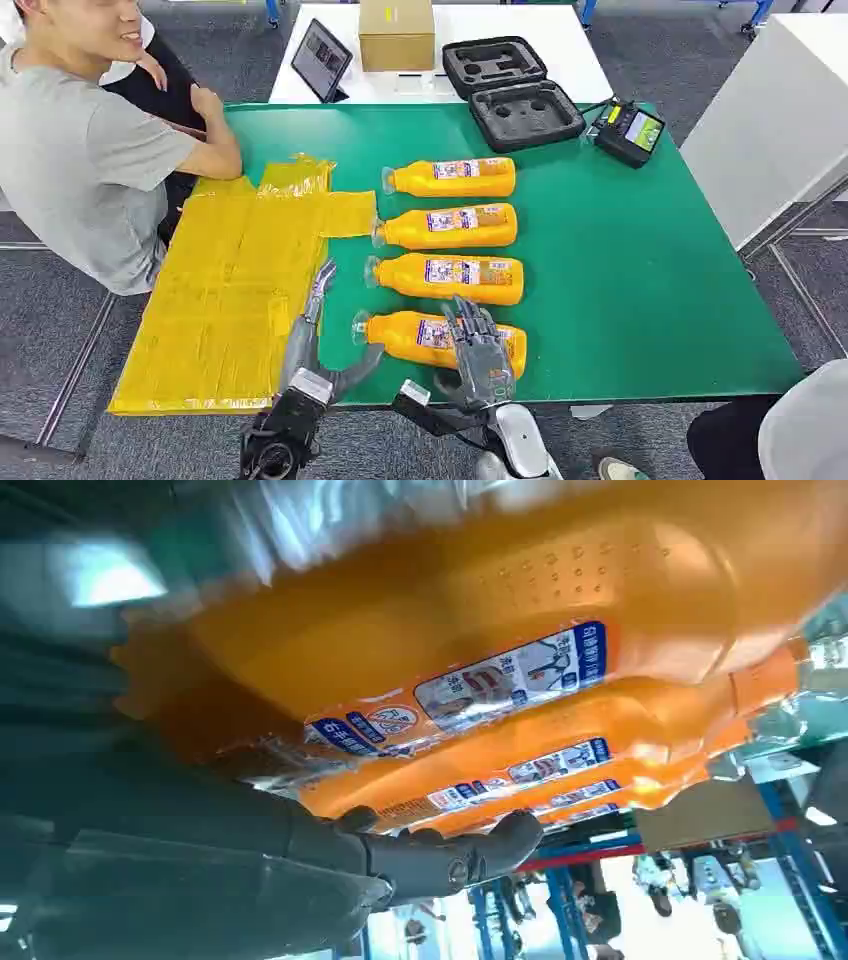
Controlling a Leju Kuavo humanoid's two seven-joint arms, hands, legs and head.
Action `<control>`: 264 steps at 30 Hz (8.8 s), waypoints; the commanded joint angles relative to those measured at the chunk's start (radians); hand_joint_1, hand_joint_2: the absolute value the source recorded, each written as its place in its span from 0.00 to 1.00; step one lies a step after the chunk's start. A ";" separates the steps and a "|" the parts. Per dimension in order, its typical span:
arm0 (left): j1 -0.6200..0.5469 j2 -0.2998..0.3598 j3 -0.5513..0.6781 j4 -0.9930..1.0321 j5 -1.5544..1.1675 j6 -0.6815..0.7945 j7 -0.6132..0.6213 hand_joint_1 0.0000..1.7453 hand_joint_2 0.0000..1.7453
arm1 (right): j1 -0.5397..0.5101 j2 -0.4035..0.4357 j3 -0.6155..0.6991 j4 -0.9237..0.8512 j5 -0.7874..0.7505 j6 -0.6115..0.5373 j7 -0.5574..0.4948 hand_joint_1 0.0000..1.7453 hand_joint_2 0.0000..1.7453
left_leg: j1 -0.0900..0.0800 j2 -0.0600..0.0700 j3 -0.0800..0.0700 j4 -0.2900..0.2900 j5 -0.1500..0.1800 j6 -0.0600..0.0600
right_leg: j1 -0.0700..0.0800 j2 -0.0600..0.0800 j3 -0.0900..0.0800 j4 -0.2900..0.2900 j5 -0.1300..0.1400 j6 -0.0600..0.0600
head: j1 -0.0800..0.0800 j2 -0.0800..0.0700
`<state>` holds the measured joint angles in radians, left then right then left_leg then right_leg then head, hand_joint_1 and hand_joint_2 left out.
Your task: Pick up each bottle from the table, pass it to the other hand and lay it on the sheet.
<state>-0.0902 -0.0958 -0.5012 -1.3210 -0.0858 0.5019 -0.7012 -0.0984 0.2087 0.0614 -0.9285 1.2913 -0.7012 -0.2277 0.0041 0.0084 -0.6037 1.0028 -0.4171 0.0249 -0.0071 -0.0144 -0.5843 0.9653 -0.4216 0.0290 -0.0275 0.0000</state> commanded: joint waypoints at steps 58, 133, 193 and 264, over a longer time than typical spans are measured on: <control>-0.072 -0.064 0.054 0.156 0.056 -0.113 0.003 0.00 1.00 | -0.032 -0.056 0.004 0.086 -0.037 0.391 0.257 1.00 1.00 | 0.001 -0.003 0.018 -0.001 -0.001 0.000 | 0.001 -0.002 0.007 -0.003 -0.001 0.000 | 0.000 0.000; -0.105 -0.117 0.008 0.303 0.496 -0.179 0.199 0.00 1.00 | -0.027 -0.020 0.043 0.096 -0.776 0.004 -0.442 1.00 1.00 | 0.001 0.010 0.010 -0.001 -0.003 -0.001 | 0.002 0.013 0.007 -0.002 0.003 -0.002 | 0.000 0.000; -0.167 -0.164 0.035 0.269 0.600 -0.101 0.111 1.00 1.00 | -0.198 0.060 0.400 0.285 -0.769 0.018 -0.433 0.10 1.00 | 0.001 0.009 0.006 0.000 -0.002 -0.002 | 0.002 0.012 0.003 -0.001 0.002 -0.002 | 0.000 0.000; -0.470 -0.029 0.283 0.753 -1.435 0.196 0.847 1.00 1.00 | -0.003 -0.028 0.317 -0.096 -0.952 0.075 -0.442 0.00 1.00 | 0.001 0.002 0.000 0.000 0.002 -0.001 | 0.002 0.004 -0.001 0.000 0.003 -0.002 | 0.000 0.000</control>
<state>-0.4593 -0.1431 -0.1999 -0.7749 -1.5267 0.6950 0.1721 -0.1387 0.2186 0.4009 -0.8952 0.3380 -0.6279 -0.6817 0.0048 0.0134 -0.6056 1.0028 -0.4141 0.0246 -0.0055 -0.0087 -0.5880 0.9652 -0.4171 0.0276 -0.0279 0.0000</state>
